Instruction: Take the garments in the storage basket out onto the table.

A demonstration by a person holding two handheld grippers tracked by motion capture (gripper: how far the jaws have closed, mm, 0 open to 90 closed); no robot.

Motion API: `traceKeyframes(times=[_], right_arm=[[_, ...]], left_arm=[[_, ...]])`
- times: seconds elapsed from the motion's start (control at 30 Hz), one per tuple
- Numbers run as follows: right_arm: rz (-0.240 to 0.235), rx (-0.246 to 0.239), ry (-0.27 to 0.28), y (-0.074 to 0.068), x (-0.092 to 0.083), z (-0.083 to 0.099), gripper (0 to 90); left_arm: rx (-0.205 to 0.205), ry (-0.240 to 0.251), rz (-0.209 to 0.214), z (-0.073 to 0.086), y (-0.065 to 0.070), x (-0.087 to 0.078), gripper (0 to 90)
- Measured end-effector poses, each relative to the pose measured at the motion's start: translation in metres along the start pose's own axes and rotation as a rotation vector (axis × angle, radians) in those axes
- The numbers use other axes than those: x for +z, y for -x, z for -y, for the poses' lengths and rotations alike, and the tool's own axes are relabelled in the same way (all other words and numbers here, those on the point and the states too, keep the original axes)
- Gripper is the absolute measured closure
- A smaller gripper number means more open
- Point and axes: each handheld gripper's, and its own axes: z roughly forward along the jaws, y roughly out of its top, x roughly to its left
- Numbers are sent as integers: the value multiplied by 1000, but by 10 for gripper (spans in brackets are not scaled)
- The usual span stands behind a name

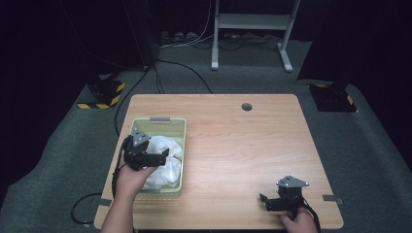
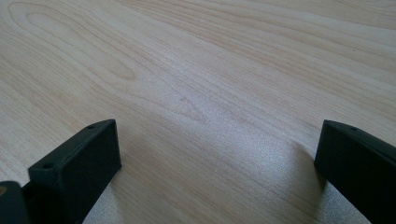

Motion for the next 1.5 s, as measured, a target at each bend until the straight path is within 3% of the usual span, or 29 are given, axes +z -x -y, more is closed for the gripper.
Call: traceKeyframes(times=[0.17, 0.5, 0.77, 0.9, 1.07, 1.13, 1.3, 1.37, 1.5], right_arm=[[0, 0, 0, 0, 0, 0, 1], [0, 0, -1, 0, 0, 0, 0], [0, 0, -1, 0, 0, 0, 0], [1, 0, -1, 0, 0, 0, 0], [0, 0, -1, 0, 0, 0, 0], [0, 0, -1, 0, 0, 0, 0], [0, 0, -1, 0, 0, 0, 0], [0, 0, -1, 0, 0, 0, 0], [0, -2, -1, 0, 0, 0, 0]], left_arm=[[-5, -53, 10, 2, -4, 10, 8], [-66, -181, 27, 12, -16, 32, 10], [-71, -296, 36, 14, -16, 51, 12], [-69, -359, 37, 15, -18, 62, 12], [-62, -401, 40, 16, -19, 70, 11], [-55, -430, 21, 16, -18, 73, 8], [-55, -466, 32, 17, -17, 80, 16], [-33, -495, 42, 19, -15, 84, 39], [-28, -538, 37, 22, -12, 91, 67]])
